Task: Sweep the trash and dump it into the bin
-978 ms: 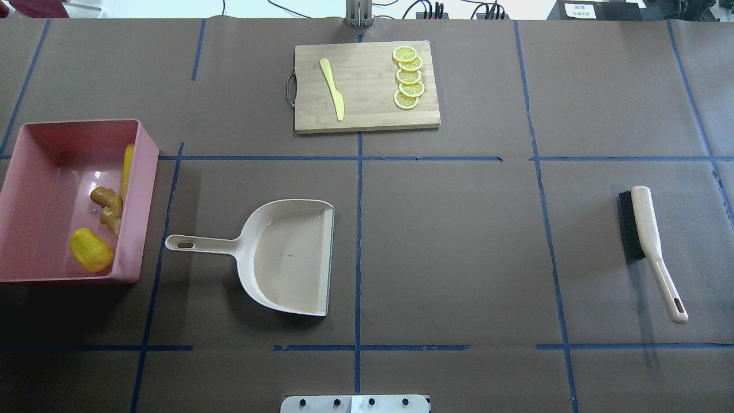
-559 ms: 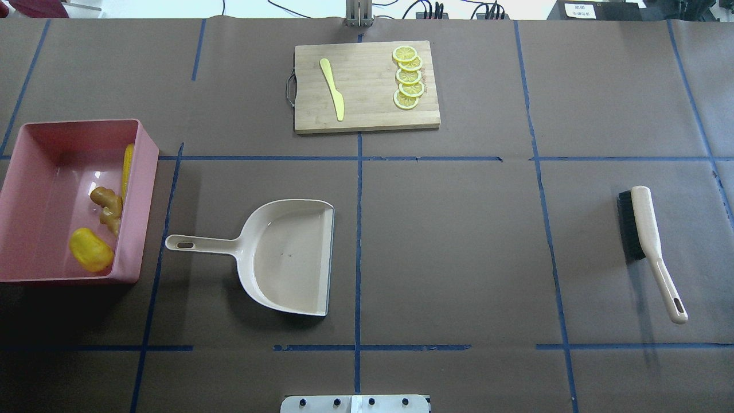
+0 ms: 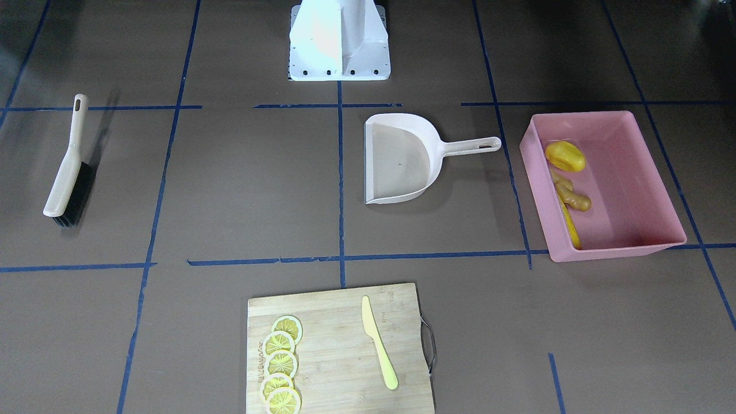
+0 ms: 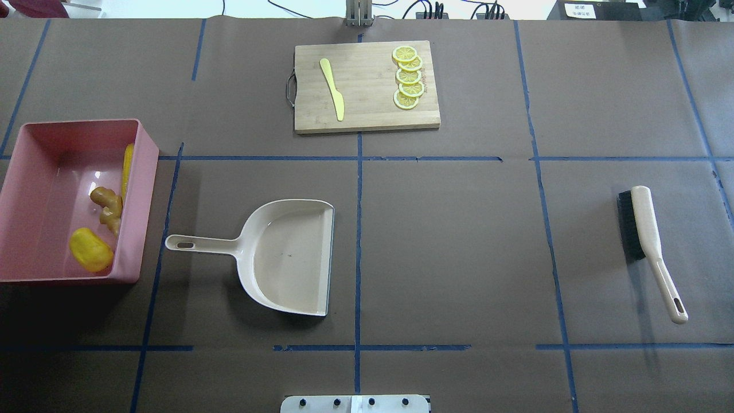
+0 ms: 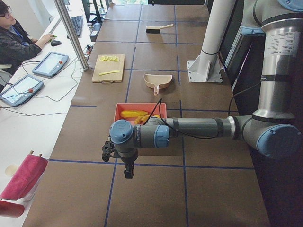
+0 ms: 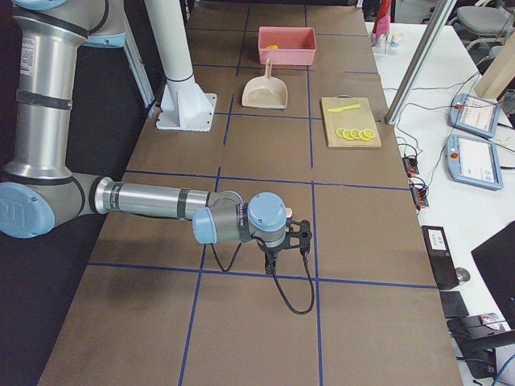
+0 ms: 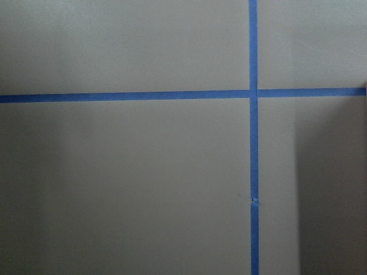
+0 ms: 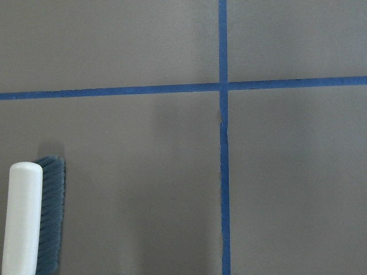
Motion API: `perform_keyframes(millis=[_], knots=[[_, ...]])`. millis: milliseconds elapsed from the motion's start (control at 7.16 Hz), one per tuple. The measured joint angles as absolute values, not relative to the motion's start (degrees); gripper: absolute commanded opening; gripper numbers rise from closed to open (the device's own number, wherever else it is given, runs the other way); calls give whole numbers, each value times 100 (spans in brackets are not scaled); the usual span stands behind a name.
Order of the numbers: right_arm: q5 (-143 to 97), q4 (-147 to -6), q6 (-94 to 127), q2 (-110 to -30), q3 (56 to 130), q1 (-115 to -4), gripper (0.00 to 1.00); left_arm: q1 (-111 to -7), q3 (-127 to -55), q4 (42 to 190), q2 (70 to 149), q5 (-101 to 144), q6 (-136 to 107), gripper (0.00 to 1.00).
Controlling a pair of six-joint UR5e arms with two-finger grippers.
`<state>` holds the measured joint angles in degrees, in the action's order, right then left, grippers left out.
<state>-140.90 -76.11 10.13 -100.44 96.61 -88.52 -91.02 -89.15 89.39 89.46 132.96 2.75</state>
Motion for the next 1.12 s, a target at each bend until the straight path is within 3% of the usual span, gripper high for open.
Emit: perform_keyframes(millis=[1117], knots=[[-13757,-8041,770,-10003,9622,-9154,100,-9105,-8927,8938,8945,13303,265,100]])
